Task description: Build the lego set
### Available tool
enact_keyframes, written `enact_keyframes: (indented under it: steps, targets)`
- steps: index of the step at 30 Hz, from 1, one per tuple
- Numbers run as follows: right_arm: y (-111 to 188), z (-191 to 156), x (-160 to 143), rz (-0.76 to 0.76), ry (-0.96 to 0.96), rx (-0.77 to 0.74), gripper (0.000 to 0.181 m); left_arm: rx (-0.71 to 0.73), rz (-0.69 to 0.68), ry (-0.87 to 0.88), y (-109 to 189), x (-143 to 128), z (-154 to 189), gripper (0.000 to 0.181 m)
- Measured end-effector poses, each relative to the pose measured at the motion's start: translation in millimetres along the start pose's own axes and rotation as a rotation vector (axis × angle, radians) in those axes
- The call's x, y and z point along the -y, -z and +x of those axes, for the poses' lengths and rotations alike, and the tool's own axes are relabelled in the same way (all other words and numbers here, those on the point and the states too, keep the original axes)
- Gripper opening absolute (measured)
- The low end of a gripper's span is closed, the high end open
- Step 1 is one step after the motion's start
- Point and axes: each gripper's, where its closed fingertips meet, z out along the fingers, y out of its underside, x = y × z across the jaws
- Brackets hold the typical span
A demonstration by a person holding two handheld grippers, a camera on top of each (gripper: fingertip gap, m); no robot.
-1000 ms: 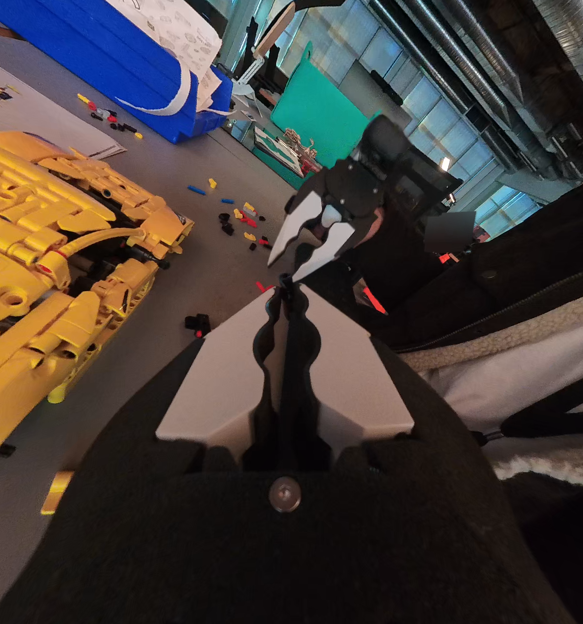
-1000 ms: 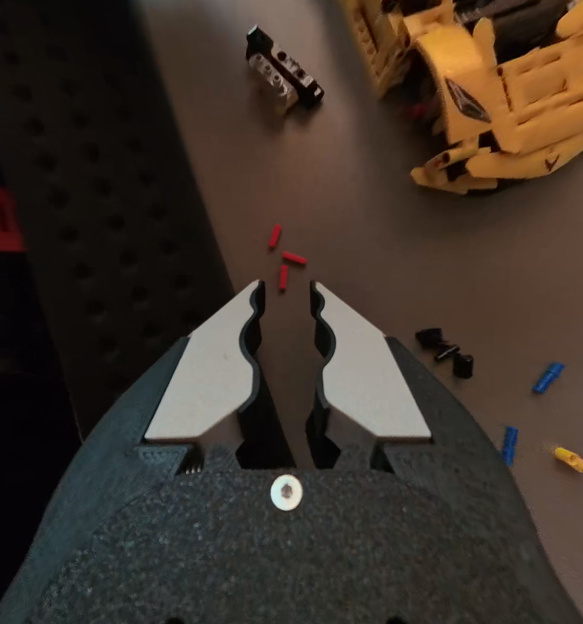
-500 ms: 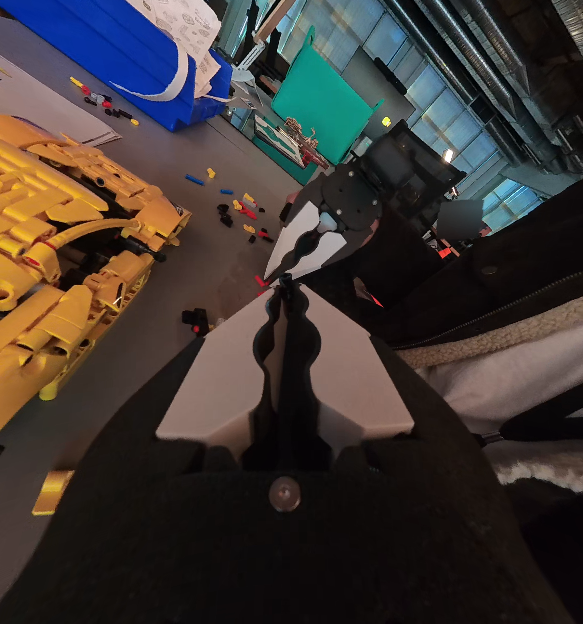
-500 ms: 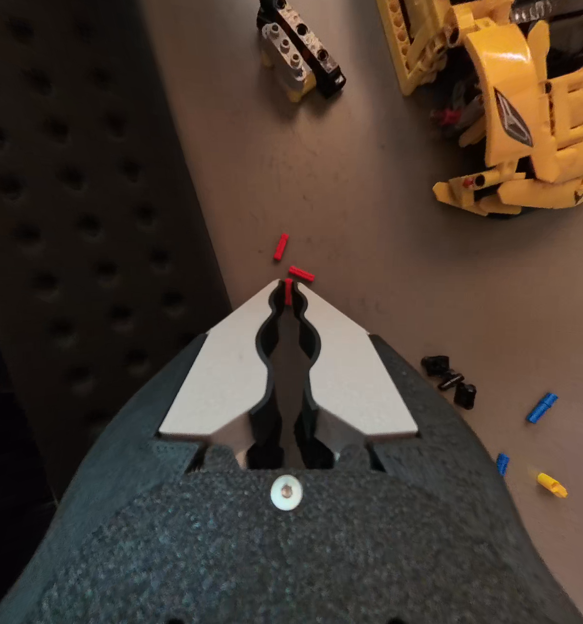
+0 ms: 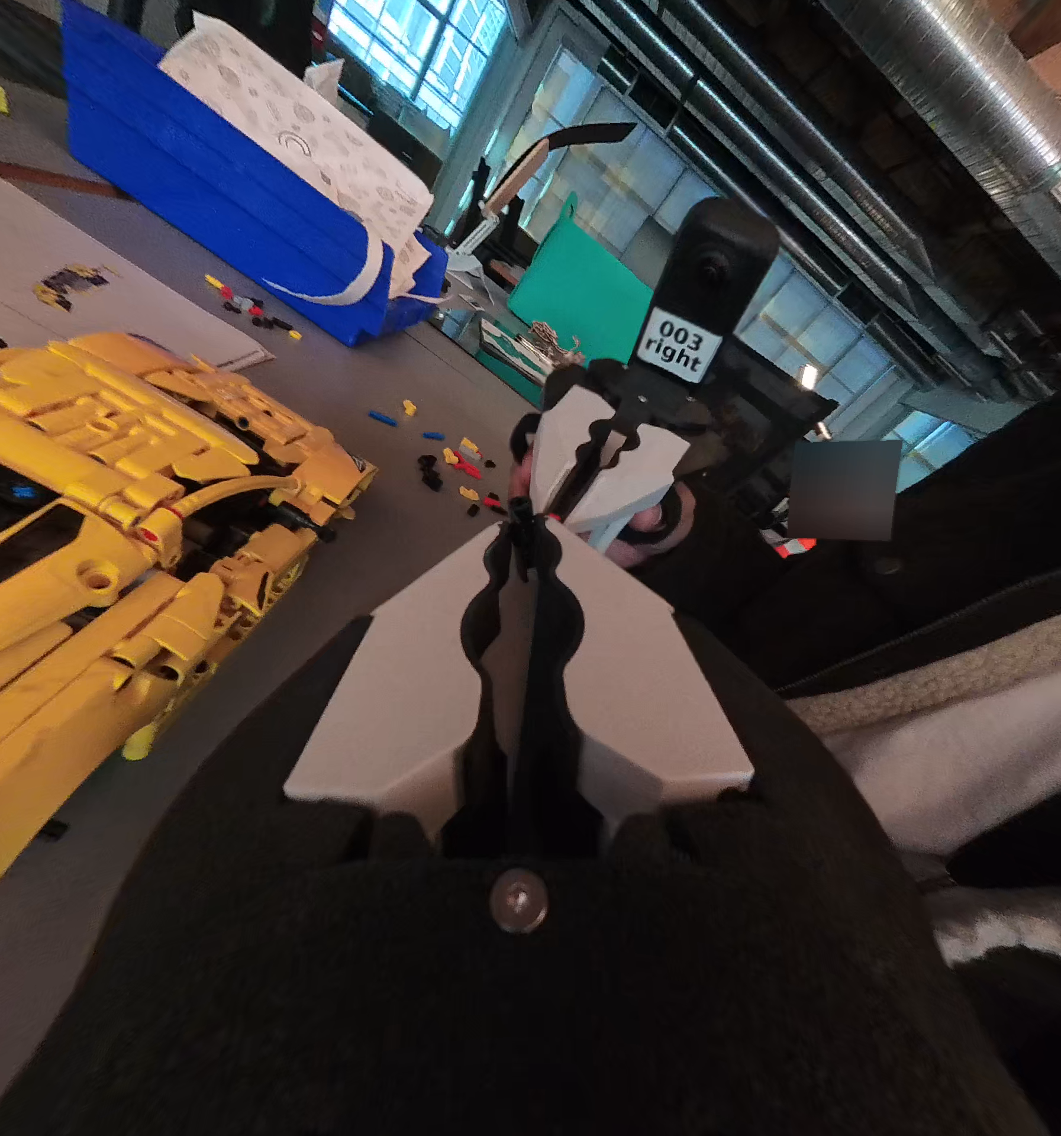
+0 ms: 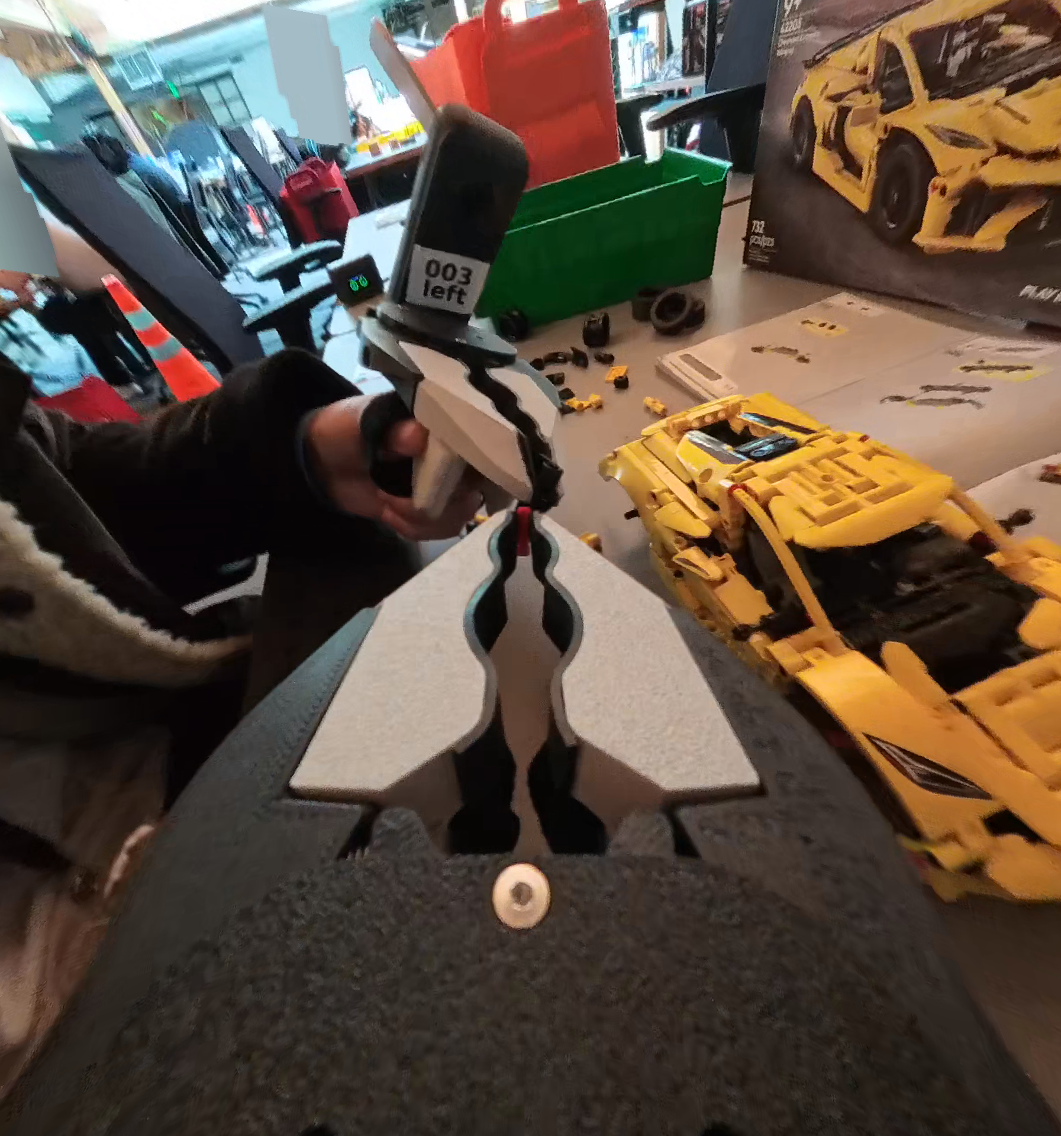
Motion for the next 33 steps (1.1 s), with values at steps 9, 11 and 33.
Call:
enact_keyframes:
  steps: [9,11,33]
  targets:
    - [-7.0,7.8,4.4,0.087,-0.082,-0.044,0.002,0.195,-0.002,-0.216,2.5,4.9,-11.7,0.006]
    - [-6.1,10.9,6.1,0.102,-0.090,-0.056,0.002,0.206,-0.023,-0.234,-0.3,1.3,-12.0,0.006]
    - [-16.4,22.0,-7.4,0.023,-0.015,-0.180,0.002,0.382,-0.078,-0.365,-1.4,-2.3,-29.0,0.006]
